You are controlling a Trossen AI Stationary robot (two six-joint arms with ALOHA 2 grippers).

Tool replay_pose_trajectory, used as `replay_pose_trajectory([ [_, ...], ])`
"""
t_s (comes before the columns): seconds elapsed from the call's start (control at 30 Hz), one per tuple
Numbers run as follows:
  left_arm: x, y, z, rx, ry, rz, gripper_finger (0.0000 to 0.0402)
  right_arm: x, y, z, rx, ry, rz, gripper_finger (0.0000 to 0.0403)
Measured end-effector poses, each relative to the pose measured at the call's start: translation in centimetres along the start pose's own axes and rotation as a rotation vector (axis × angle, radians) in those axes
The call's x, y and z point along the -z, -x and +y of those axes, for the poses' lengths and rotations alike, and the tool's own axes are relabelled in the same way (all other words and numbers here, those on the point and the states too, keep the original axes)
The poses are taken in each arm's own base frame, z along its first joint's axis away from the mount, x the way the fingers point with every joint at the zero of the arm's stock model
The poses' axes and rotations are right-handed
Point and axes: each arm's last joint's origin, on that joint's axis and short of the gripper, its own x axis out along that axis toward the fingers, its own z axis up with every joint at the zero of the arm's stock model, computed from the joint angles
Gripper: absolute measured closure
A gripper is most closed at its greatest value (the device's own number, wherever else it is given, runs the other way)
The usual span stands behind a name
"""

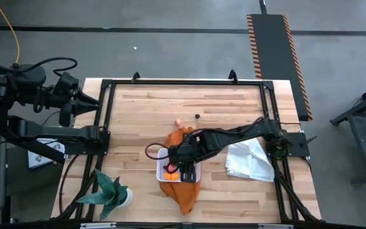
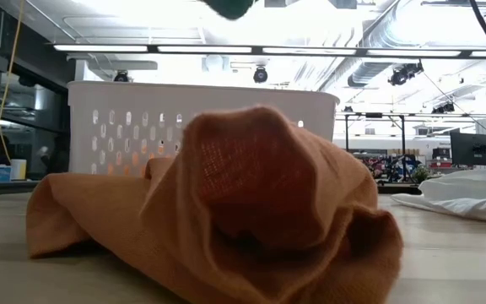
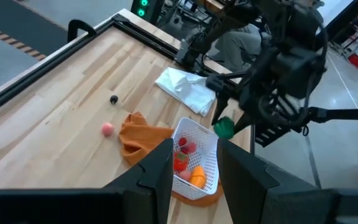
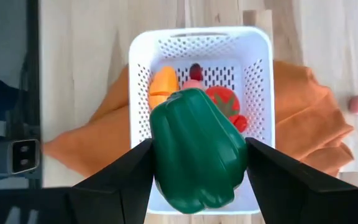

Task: Pick and placing Produce into tupperware
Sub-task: Put the green bell pepper into the white basket

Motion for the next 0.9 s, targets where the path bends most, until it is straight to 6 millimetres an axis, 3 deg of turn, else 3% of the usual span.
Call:
replay_pose_trajectory([
  [0.13, 0.0, 0.0, 0.0, 0.000, 0.000, 0.000, 0.0291, -0.1, -1.7, 0.2, 0.005, 0.013, 0.025, 0.0186],
  [0.43, 0.0, 0.0, 0.0, 0.002, 0.000, 0.001, 0.0291, -0.4, -3.0, -0.4, 0.013, 0.028, 0.019, 0.0186],
  [0.67, 0.3, 0.0, 0.1, -0.009, 0.008, 0.033, 0.0291, 1.4, -6.7, -1.0, 0.007, 0.030, 0.156, 0.0186],
  [0.9, 0.7, 0.0, 0.3, -0.025, 0.017, 0.071, 0.0291, 2.6, -9.8, -1.0, -0.016, 0.023, 0.178, 0.0186],
])
